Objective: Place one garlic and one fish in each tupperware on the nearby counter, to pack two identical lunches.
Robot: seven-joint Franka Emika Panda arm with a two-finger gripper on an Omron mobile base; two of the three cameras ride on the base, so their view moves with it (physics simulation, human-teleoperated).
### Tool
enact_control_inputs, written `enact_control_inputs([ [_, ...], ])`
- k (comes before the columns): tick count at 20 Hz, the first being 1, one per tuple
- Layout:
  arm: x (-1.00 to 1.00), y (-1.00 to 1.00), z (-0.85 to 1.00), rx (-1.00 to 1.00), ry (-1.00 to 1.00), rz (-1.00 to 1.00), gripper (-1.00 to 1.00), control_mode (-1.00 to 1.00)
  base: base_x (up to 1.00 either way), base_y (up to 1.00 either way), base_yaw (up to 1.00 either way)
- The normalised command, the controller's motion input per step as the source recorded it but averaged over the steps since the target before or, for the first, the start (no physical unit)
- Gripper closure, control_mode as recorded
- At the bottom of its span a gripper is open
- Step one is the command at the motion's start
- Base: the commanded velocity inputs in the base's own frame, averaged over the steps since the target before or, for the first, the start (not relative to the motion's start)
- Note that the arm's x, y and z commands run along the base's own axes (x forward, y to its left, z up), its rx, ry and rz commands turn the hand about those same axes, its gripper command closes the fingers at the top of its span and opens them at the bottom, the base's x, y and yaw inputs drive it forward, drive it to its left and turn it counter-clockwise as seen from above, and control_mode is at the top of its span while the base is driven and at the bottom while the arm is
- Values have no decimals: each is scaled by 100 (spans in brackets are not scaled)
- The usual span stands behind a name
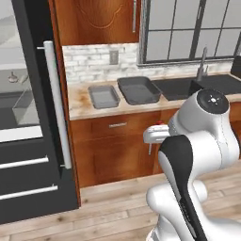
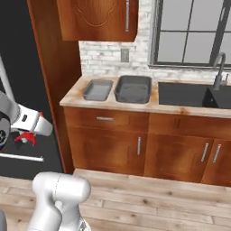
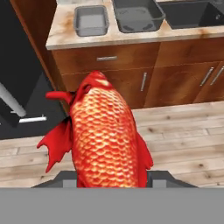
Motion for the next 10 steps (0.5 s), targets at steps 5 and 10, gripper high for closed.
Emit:
enact_control_inputs([
  [5,0,0,0,0,0,0,100,100,59,-61,-1],
  [10,0,0,0,0,0,0,100,100,88,-38,0],
])
